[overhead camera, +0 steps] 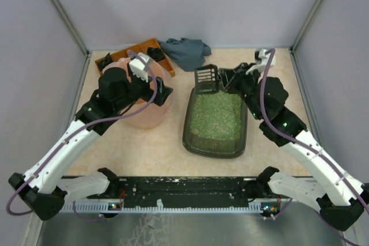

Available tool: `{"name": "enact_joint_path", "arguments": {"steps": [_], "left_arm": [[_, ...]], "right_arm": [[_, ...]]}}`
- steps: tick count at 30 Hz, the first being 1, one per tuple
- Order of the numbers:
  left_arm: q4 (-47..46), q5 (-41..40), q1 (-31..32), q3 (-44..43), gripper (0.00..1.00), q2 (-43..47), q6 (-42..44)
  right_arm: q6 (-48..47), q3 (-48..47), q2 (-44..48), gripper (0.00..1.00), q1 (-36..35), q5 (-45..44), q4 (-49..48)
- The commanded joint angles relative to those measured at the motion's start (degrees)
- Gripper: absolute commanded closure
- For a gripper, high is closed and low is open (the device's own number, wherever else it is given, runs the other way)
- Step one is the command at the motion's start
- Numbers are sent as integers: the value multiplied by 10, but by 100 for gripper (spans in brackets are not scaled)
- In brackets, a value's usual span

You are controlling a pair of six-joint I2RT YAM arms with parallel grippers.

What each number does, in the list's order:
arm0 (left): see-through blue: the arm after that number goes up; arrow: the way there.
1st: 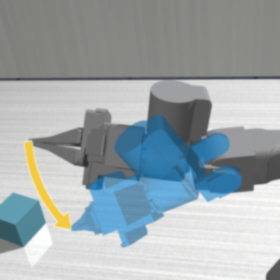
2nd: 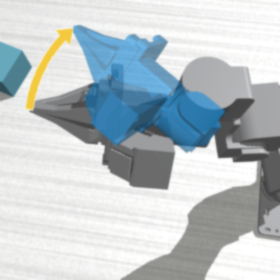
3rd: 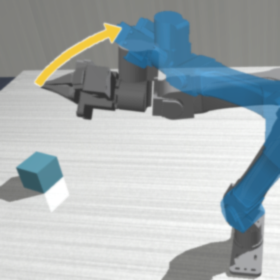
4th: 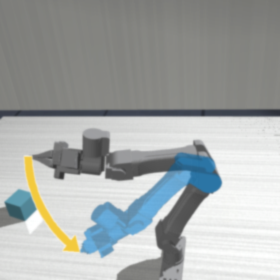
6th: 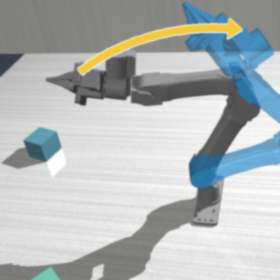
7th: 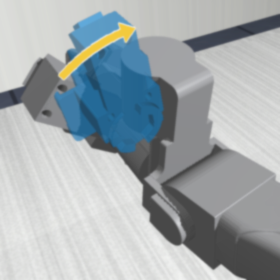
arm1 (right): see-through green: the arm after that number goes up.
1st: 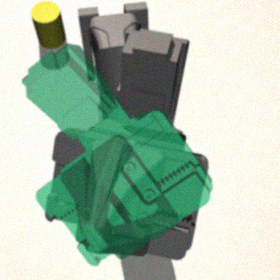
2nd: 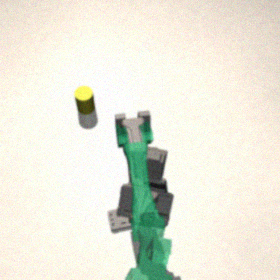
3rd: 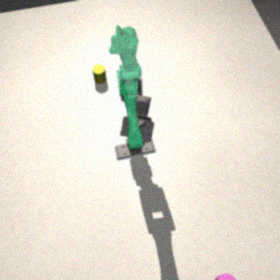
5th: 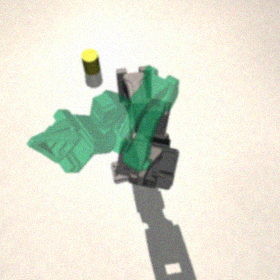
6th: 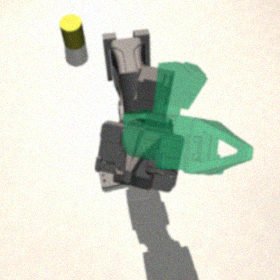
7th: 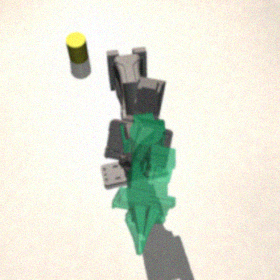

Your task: Clean the litter box

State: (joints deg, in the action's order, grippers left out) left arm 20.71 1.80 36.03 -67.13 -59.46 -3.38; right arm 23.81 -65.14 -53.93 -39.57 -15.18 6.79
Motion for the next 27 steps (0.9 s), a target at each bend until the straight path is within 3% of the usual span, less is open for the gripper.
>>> {"name": "enact_joint_path", "arguments": {"steps": [1, 4, 9, 14, 20, 27], "left_arm": [[-45, 36, 51, -24, 0, -57, -4], [-49, 6, 80, -28, 2, -111, -13], [1, 7, 79, -97, 14, -224, -9], [33, -16, 75, -173, 21, -326, -11], [44, -35, 59, -219, 26, -410, -23], [54, -30, 43, -238, 30, -478, -26]], "right_arm": [[53, 52, 24, 100, 1, -144, 117], [85, 87, 19, 100, 3, -172, 145], [105, 98, -37, 100, 18, -172, 150], [121, 107, -97, 100, 82, -107, 105], [160, 142, -144, 100, 157, -5, -14], [170, 109, -230, 100, 173, 26, -54]]}}
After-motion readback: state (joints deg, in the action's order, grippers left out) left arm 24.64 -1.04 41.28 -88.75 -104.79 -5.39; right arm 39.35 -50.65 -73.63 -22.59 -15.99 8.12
